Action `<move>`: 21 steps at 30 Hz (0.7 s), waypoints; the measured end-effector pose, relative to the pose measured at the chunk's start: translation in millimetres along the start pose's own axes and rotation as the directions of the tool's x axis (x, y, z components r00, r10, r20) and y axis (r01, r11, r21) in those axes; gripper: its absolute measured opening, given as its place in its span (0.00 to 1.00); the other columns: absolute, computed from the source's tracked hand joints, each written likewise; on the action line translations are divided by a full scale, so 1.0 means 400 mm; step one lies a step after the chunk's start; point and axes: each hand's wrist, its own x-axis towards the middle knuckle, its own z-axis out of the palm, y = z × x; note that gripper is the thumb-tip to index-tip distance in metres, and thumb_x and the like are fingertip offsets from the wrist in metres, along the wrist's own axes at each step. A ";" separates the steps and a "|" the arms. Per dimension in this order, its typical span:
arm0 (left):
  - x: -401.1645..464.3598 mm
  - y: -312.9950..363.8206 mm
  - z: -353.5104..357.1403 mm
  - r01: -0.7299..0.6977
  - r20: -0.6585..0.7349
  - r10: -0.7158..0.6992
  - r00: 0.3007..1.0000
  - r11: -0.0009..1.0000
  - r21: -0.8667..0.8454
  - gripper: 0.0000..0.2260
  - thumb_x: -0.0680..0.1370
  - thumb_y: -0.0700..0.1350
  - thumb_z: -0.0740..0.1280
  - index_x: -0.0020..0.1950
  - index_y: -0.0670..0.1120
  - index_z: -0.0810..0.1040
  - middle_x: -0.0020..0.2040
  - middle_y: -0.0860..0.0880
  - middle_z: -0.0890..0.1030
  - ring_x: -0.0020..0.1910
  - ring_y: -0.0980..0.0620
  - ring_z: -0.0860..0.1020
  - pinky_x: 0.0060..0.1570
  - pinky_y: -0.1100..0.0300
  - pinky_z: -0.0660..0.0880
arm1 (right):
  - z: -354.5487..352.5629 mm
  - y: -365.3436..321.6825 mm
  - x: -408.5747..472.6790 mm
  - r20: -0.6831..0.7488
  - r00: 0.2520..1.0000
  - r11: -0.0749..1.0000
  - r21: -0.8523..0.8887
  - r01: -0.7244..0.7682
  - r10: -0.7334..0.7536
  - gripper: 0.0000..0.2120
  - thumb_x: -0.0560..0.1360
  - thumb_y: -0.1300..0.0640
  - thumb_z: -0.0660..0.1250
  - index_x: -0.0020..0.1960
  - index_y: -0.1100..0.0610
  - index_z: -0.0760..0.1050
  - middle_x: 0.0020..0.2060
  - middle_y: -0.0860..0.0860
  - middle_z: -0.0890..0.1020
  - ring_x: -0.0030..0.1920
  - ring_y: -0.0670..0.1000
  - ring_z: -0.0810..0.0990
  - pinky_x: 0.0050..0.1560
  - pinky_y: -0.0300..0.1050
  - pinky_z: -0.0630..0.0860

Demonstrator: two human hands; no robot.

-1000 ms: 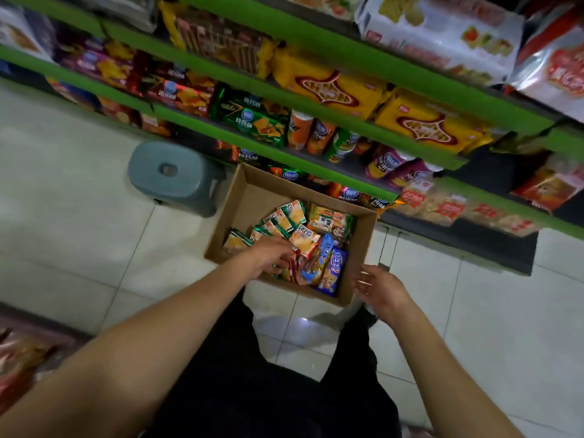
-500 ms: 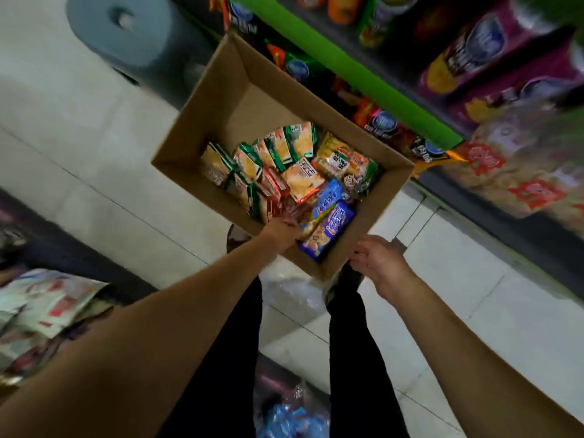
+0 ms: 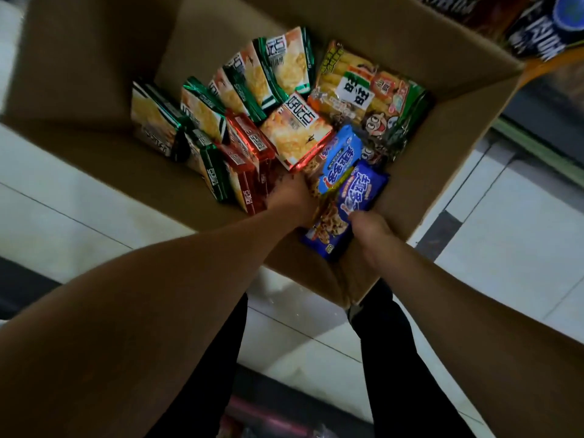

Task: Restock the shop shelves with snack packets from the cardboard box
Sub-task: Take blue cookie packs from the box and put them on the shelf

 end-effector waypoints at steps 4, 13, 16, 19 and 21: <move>0.043 -0.014 0.034 -0.021 -0.076 0.022 0.997 1.000 0.013 0.24 0.76 0.47 0.70 0.70 0.48 0.67 0.65 0.43 0.74 0.64 0.41 0.73 0.62 0.42 0.73 | 0.054 0.025 0.053 -0.002 0.998 0.979 0.195 -0.062 0.064 0.19 0.81 0.56 0.60 0.69 0.64 0.71 0.65 0.61 0.77 0.64 0.60 0.77 0.54 0.46 0.75; 0.011 -0.060 -0.016 0.161 0.404 0.118 0.907 0.789 -0.593 0.23 0.75 0.29 0.66 0.70 0.42 0.74 0.61 0.42 0.81 0.54 0.47 0.80 0.52 0.56 0.79 | 0.084 0.006 0.131 0.049 0.998 0.570 0.819 -0.063 0.040 0.30 0.81 0.36 0.46 0.69 0.53 0.74 0.66 0.54 0.78 0.62 0.59 0.77 0.64 0.54 0.73; 0.032 -0.028 0.032 0.153 0.468 0.009 0.884 0.939 -0.308 0.18 0.80 0.38 0.63 0.70 0.38 0.72 0.67 0.39 0.76 0.64 0.43 0.76 0.59 0.55 0.74 | 0.091 0.013 0.149 0.026 0.999 0.580 0.814 -0.047 0.044 0.29 0.81 0.35 0.46 0.59 0.50 0.78 0.57 0.52 0.82 0.50 0.55 0.81 0.47 0.47 0.76; 0.060 -0.010 0.086 0.186 0.433 0.004 0.901 0.899 -0.397 0.19 0.78 0.45 0.67 0.66 0.36 0.75 0.62 0.37 0.80 0.60 0.39 0.79 0.61 0.50 0.76 | 0.108 0.000 0.154 -0.025 0.997 0.629 0.777 -0.023 0.067 0.30 0.80 0.34 0.49 0.63 0.53 0.79 0.59 0.55 0.82 0.51 0.55 0.82 0.55 0.50 0.77; 0.076 -0.011 0.111 0.226 0.411 0.006 0.912 0.827 -0.514 0.20 0.78 0.48 0.67 0.65 0.37 0.76 0.60 0.38 0.81 0.57 0.39 0.80 0.60 0.46 0.77 | 0.115 0.001 0.169 -0.049 0.996 0.647 0.762 -0.013 0.079 0.30 0.80 0.34 0.50 0.64 0.54 0.79 0.59 0.56 0.82 0.57 0.58 0.81 0.63 0.55 0.75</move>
